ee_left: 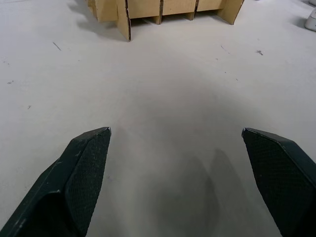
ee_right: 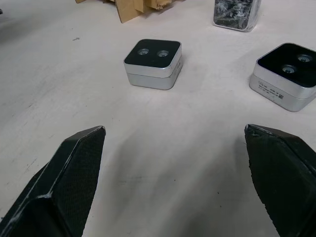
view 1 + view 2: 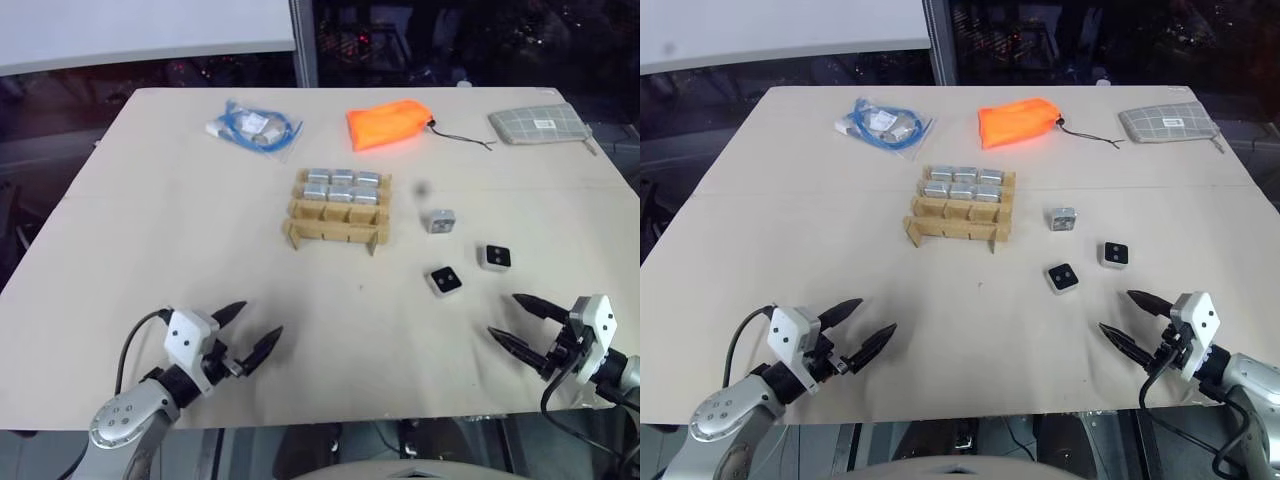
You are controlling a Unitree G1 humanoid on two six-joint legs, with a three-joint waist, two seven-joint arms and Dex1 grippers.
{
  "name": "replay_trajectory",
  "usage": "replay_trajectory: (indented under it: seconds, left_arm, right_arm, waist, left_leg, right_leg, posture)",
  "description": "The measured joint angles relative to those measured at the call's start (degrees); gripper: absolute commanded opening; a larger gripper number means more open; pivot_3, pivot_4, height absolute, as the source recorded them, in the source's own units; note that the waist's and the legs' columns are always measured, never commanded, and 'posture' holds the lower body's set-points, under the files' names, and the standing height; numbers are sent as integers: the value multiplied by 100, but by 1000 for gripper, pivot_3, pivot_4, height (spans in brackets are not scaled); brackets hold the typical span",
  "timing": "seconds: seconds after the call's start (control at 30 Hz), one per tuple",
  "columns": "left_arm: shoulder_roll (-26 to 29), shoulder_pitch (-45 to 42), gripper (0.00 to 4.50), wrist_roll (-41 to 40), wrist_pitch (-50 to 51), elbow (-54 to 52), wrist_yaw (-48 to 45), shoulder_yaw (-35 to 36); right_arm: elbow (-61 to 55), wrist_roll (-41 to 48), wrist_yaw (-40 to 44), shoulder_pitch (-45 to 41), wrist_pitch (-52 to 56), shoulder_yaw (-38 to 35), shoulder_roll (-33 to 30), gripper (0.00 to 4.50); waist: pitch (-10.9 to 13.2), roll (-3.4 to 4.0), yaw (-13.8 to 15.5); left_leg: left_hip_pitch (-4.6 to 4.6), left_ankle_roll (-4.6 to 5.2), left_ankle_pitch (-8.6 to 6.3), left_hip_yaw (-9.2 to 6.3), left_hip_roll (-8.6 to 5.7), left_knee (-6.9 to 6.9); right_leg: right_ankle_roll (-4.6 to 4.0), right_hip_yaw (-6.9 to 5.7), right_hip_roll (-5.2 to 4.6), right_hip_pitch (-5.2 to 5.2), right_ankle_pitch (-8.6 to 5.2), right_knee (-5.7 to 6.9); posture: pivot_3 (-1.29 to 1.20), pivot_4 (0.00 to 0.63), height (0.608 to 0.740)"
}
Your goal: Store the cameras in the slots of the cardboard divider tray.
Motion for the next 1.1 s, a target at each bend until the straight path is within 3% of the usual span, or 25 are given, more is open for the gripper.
replay_trajectory:
  seconds: [1.1]
  left_arm:
    - [-16,-320,4422,2,9,24,-139,-75]
  right_arm:
    - [-264,-103,-282,128,105,65,38,4500]
  waist:
    - [-1,-1,1]
  left_leg:
    - [0,0,0,1,-1,0]
  right_leg:
    - [1,1,3,1,0,1]
  posture:
    - [0,150,740]
